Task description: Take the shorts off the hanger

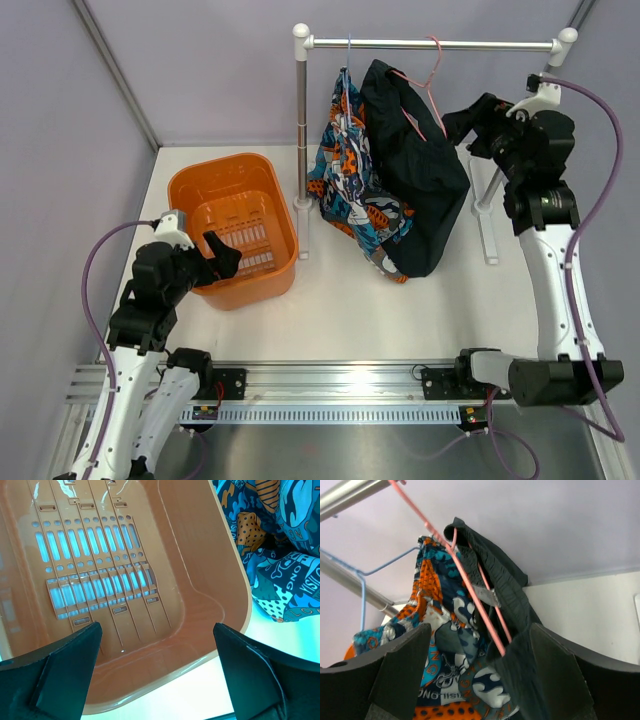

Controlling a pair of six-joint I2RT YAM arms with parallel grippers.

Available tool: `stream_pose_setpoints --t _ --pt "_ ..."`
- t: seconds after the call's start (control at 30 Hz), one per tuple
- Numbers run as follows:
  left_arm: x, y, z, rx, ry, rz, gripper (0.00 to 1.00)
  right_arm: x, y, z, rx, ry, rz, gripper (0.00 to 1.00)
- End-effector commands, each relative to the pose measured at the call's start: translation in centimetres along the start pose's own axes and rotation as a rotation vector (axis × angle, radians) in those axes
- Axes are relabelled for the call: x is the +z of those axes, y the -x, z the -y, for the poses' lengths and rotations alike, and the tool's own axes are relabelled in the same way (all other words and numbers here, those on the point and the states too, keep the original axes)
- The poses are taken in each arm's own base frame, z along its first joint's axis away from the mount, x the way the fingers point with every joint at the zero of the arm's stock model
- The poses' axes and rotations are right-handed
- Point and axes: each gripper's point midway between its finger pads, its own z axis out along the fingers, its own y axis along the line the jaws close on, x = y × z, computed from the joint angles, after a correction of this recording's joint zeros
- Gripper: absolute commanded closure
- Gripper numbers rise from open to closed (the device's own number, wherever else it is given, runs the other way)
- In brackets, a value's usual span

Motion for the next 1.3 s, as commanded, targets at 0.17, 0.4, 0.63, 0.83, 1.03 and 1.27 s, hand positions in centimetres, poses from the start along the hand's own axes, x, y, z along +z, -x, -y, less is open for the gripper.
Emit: stream_pose_setpoints --t 0.17,0.4,0.63,0.83,1.03,1.27 --pt "-0.2 0.5 1.2 0.017 -0.058 0.022 0.01 3.7 7.3 -3.2 -0.127 0.153 0.231 0.13" --pt "-0.5 0.5 1.5 0.020 -0.072 0.030 0.01 7.1 6.9 -4.1 -0.206 0.173 0.203 0.16" --pt "-0.4 0.4 1.7 0.025 -0.082 0.025 0.01 8.8 5.6 -5.8 -0.283 0.155 0.190 0.16" --pt "-0.5 0.3 1.9 0.028 -0.089 0.021 0.01 11.2 3.7 -5.5 -0.332 0.112 0.158 0.16" --pt "-0.6 0.1 2.1 0.032 -0.092 0.021 0.01 13.7 2.7 -4.6 -0.350 0.083 0.124 0.16" --pt "-0.6 0.1 2.1 0.034 -0.093 0.020 0.01 14.8 2.1 -3.9 -0.350 0.060 0.114 0.31"
